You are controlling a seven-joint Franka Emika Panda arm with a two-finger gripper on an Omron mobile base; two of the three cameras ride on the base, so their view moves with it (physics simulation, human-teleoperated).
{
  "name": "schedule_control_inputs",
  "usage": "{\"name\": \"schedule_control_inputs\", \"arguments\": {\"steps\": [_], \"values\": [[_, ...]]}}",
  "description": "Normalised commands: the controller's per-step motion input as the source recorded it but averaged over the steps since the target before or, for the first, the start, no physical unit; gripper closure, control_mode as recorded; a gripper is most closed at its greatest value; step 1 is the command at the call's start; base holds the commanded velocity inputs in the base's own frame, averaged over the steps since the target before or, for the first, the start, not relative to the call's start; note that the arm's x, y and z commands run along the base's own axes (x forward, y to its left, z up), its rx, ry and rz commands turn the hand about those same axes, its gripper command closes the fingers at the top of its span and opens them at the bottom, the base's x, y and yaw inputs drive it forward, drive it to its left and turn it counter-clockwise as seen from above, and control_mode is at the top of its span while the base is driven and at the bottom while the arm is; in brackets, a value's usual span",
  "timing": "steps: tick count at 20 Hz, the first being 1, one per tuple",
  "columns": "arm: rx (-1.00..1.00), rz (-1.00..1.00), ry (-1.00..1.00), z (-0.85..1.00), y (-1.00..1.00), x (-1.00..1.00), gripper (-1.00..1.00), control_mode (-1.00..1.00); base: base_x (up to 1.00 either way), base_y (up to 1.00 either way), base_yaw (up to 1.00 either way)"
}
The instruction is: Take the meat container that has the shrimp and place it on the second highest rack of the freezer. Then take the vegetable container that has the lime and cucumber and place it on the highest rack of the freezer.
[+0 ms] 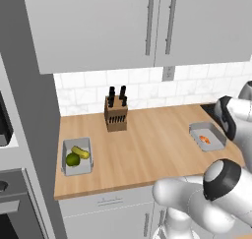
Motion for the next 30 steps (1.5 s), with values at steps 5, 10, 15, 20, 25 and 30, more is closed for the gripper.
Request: {"name": "schedule_control_inputs", "arguments": {"steps": [5,10,15,20,25,30], "values": [[0.03,-0.09,0.00,-0.45,0.00,0.00,-1.00,-1.00,0.00,0.00,0.00],[0.10,-0.06,0.00,-0.44,0.00,0.06,-1.00,-1.00,0.00,0.00,0.00],[0.06,-0.07,0.00,-0.35,0.00,0.22,-1.00,-1.00,0.00,0.00,0.00],[0.00,-0.09,0.00,-0.27,0.00,0.34,-1.00,-1.00,0.00,0.00,0.00],[0.00,-0.08,0.05,-0.33,0.00,0.38,-1.00,-1.00,0.00,0.00,0.00],[0.01,-0.05,0.00,-0.30,0.00,0.30,-1.00,-1.00,0.00,0.00,0.00]]}}
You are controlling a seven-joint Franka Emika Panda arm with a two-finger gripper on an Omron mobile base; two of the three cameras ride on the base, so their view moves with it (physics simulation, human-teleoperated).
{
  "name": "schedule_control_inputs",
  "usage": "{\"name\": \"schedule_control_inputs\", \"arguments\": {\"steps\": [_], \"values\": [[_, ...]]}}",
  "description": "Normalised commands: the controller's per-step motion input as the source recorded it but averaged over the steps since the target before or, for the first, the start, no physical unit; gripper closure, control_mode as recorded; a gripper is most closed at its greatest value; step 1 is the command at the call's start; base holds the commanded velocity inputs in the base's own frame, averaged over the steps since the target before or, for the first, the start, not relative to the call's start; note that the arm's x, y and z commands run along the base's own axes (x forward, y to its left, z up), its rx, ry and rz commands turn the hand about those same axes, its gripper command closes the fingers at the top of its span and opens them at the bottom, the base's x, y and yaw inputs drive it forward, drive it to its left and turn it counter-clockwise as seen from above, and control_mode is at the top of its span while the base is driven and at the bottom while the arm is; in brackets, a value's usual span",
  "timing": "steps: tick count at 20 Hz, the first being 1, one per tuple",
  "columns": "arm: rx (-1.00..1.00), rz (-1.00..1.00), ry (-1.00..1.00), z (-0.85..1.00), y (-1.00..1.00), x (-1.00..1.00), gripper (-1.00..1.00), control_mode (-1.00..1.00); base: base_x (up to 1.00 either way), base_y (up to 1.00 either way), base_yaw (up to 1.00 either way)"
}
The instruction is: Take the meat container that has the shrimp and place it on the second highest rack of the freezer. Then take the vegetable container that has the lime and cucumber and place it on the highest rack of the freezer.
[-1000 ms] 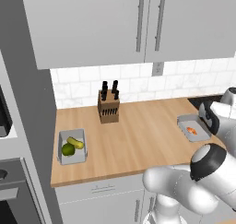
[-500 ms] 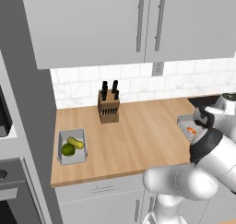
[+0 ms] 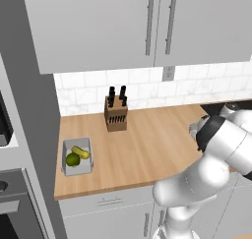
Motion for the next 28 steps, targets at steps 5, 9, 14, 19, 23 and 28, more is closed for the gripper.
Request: {"name": "schedule_control_inputs", "arguments": {"steps": [5,9,14,19,23,28], "values": [[0.00,-0.04,0.00,-0.26,-0.02,0.03,-1.00,-1.00,0.00,0.00,0.00],[0.01,-0.03,0.00,-0.36,0.00,0.00,-1.00,-1.00,0.00,0.00,0.00],[0.04,-0.01,0.04,-0.36,0.00,0.10,-1.00,-1.00,0.00,0.00,0.00],[0.07,-0.01,0.20,-0.41,0.00,0.20,1.00,-1.00,0.00,0.00,0.00],[0.07,-0.02,0.14,-0.24,0.00,0.04,1.00,-1.00,0.00,0.00,0.00],[0.06,-0.09,0.00,-0.03,0.00,-0.35,1.00,-1.00,0.00,0.00,0.00]]}}
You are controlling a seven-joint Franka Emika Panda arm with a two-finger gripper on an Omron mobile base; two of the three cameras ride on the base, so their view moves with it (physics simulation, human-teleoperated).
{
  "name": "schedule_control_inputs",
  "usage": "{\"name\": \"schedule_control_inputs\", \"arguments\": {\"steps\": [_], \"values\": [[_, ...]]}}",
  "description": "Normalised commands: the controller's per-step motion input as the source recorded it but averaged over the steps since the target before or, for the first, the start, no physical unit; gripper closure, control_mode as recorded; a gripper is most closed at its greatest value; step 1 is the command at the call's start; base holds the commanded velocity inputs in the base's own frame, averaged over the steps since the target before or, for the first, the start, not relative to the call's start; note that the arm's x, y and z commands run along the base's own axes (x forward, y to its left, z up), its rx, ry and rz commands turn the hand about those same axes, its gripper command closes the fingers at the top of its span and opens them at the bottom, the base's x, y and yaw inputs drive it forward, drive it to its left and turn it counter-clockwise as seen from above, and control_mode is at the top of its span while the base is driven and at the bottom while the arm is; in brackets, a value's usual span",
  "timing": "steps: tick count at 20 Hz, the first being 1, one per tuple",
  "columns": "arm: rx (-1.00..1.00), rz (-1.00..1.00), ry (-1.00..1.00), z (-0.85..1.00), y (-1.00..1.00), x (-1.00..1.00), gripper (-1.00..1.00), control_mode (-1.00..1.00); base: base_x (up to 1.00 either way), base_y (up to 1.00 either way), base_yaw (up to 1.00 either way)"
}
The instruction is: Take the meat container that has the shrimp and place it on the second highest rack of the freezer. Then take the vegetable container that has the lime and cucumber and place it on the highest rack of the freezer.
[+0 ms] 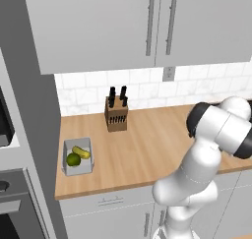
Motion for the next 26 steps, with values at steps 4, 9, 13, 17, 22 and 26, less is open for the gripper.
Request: {"name": "schedule_control_inputs", "arguments": {"steps": [4,9,13,17,22,26], "values": [[0.02,-0.12,-0.01,0.00,0.00,-0.42,1.00,-1.00,0.00,0.00,0.00],[0.01,-0.04,-0.01,0.26,0.00,-0.23,1.00,-1.00,0.00,0.00,0.00],[0.04,0.00,-0.10,0.89,0.04,-0.08,1.00,-1.00,0.00,0.00,0.00],[0.05,0.04,-0.07,1.00,0.15,-0.11,1.00,-1.00,0.00,0.00,0.00],[0.03,0.09,0.00,1.00,0.54,-0.05,1.00,-1.00,0.00,0.00,0.00],[0.00,0.18,0.00,0.90,0.98,-0.02,1.00,-1.00,0.00,0.00,0.00]]}}
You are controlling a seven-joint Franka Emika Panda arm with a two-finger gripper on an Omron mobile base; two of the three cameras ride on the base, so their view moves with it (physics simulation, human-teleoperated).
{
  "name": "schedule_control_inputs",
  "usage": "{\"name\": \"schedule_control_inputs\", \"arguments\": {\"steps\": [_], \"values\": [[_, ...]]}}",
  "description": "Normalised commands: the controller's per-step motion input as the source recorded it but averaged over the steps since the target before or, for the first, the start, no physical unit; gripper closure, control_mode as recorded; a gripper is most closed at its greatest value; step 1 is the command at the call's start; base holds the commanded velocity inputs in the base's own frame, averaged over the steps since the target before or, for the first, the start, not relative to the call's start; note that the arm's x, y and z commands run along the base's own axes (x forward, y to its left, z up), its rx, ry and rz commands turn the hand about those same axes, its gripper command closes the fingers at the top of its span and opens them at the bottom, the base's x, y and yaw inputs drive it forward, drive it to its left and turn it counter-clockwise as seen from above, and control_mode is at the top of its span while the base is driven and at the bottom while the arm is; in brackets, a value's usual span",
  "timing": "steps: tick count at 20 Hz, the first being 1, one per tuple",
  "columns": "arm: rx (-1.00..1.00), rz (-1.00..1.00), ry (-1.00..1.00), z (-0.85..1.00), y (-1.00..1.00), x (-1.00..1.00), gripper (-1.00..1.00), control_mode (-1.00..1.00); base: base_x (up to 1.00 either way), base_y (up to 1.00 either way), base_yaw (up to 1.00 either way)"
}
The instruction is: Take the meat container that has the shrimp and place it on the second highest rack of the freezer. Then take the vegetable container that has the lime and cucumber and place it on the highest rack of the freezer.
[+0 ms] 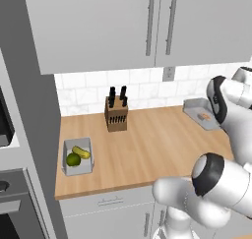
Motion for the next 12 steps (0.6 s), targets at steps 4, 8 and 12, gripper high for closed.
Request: {"name": "schedule_control_inputs", "arguments": {"steps": [4,8,12], "values": [[0.00,0.20,-0.05,0.68,1.00,-0.37,1.00,-1.00,0.00,0.00,0.00],[0.00,0.18,-0.13,0.55,0.94,-0.54,1.00,-1.00,0.00,0.00,0.00],[0.00,0.17,-0.19,0.29,0.76,-0.62,1.00,-1.00,0.00,0.00,0.00]]}}
